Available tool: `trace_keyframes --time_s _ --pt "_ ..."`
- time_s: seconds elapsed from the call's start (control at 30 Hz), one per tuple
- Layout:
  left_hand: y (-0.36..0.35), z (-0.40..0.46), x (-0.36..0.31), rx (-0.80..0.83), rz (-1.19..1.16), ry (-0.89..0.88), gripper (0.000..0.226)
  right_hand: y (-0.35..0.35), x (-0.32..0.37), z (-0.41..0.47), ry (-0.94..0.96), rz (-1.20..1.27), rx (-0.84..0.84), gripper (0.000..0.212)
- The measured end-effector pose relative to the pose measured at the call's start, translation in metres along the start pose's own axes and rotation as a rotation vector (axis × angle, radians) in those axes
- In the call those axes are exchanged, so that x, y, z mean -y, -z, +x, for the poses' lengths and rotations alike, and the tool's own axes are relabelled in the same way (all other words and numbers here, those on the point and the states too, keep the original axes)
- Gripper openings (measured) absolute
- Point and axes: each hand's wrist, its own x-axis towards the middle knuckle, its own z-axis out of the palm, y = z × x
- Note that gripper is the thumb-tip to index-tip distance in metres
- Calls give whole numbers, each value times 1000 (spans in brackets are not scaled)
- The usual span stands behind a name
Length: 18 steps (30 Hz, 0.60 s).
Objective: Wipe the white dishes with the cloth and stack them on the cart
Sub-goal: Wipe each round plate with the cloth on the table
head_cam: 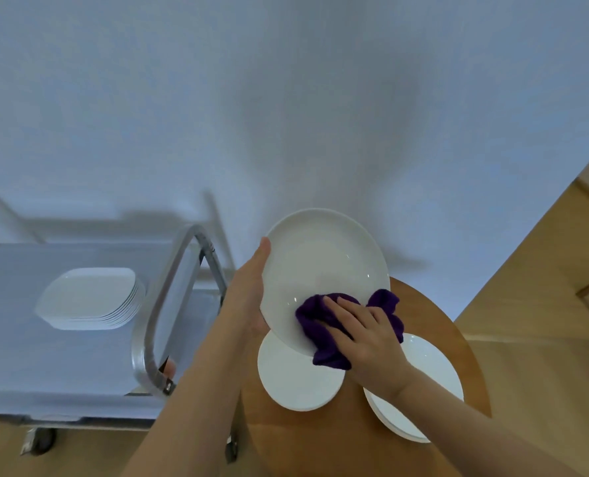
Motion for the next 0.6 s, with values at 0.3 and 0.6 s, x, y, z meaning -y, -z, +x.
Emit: trace_keyframes --time_s 0.3,0.6 --pt "-34 -7 43 -229 31 -137 39 4 39 67 -334 83 -90 52" --pt "6 0 3 -96 135 -118 31 13 -29 3 104 77 242 52"
